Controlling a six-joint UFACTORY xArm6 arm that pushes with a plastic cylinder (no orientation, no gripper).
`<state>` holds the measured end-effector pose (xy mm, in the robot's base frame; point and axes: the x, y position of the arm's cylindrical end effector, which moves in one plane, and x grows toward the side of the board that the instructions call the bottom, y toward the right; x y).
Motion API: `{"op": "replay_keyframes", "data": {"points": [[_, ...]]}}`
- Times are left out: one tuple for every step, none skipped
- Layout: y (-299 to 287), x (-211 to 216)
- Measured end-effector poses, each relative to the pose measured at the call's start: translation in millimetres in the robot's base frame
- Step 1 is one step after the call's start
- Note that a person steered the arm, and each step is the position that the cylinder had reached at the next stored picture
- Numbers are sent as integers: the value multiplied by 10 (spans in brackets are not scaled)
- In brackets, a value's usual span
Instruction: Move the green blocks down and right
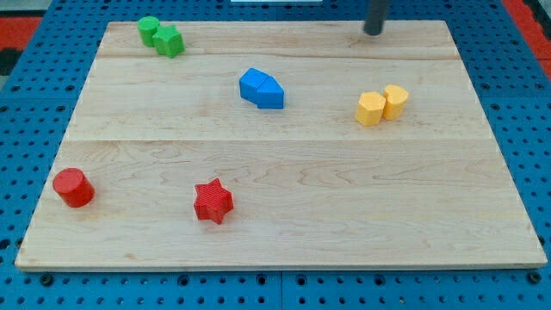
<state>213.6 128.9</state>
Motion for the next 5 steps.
{"op": "replay_keyframes", "data": {"points": [[-607, 359], [-1276, 792], [-2274, 870], [-3249, 871], [-4303, 567]]}}
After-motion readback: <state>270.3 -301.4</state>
